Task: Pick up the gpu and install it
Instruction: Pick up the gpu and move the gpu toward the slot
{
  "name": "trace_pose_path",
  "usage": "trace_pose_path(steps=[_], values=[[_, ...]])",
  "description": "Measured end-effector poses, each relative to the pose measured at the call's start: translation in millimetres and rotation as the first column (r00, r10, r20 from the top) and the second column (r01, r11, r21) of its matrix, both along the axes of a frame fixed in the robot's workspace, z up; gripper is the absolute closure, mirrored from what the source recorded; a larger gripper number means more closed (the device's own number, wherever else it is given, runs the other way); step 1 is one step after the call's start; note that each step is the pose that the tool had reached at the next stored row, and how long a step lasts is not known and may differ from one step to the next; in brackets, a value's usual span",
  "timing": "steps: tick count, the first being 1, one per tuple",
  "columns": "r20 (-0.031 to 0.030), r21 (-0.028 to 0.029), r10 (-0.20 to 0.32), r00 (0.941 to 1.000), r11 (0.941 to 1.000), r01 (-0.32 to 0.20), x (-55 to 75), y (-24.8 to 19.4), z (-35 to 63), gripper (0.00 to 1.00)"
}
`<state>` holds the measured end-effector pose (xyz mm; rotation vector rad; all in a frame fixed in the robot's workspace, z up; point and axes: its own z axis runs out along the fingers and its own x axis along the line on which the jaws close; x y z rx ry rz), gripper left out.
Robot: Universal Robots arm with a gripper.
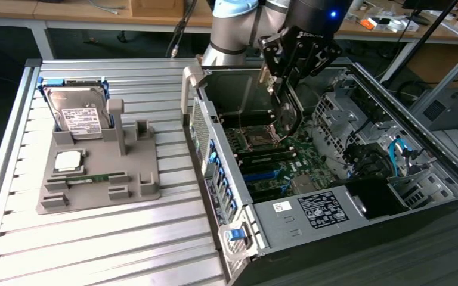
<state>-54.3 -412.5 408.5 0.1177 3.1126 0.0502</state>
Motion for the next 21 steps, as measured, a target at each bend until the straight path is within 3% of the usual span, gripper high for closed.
trace_pose_path(steps=[21], values=[[0.0000, -0.0005, 0.000, 1.0000, 1.0000, 0.000, 14.2, -0.6, -5.9, 0.73]])
